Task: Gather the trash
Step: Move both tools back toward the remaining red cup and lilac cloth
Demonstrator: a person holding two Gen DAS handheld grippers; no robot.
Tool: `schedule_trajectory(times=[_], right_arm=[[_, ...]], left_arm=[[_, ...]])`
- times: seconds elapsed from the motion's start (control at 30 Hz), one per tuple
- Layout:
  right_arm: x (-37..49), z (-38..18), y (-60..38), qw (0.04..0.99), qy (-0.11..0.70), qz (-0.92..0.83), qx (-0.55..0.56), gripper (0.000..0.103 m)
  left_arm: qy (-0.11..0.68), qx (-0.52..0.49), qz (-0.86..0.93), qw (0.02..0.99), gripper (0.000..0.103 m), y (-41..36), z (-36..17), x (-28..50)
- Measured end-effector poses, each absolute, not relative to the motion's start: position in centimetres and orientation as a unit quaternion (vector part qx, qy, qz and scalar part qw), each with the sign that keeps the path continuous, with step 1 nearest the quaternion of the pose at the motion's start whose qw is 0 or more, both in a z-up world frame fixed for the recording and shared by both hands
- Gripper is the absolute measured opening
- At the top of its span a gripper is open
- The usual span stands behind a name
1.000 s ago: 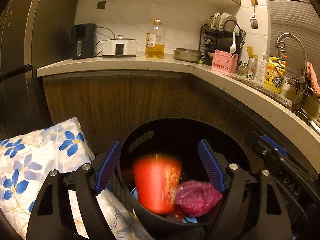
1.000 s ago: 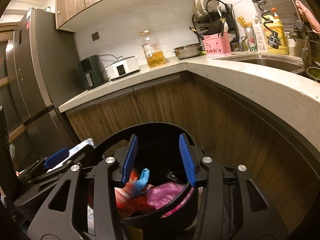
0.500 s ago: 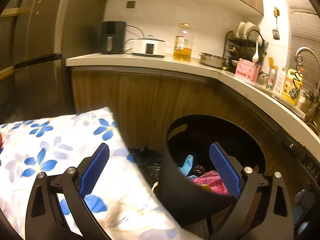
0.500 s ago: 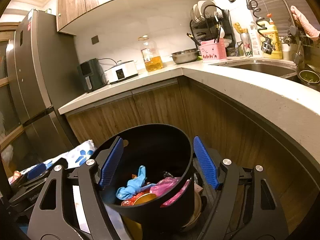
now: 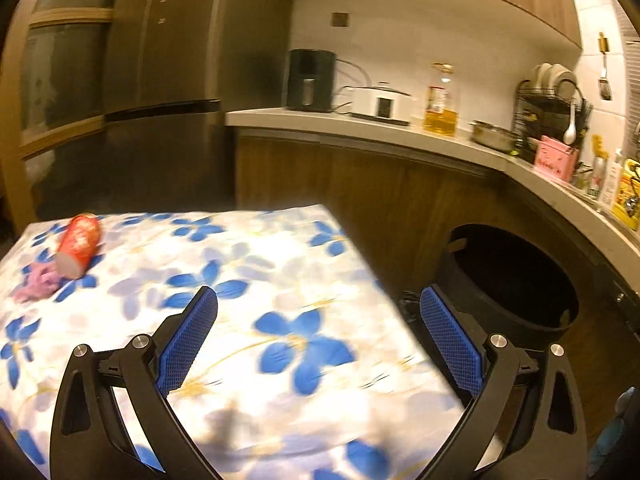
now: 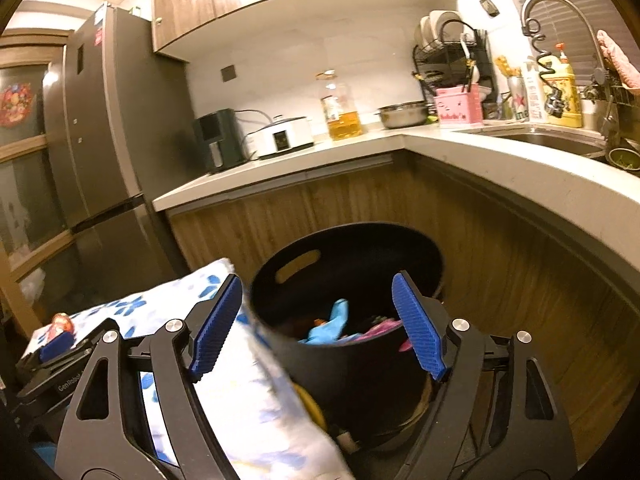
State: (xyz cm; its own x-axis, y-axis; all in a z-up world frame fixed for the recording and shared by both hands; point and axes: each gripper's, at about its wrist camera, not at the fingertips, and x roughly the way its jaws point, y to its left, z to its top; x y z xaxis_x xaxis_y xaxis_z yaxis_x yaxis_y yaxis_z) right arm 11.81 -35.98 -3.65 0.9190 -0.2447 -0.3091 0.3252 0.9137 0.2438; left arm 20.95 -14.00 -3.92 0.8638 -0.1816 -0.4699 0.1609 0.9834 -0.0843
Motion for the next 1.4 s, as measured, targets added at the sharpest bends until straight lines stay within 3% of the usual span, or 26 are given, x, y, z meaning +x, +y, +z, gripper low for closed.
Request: schedule_trajectory(times=[1.4], right_arm=[[19.9, -5.3, -12.4, 0.977, 0.193, 0.050, 0.074, 0.077]], left_arm=[[0.238, -0.071, 0.127, 0.960, 0.097, 8.6, -5.2, 19.1]])
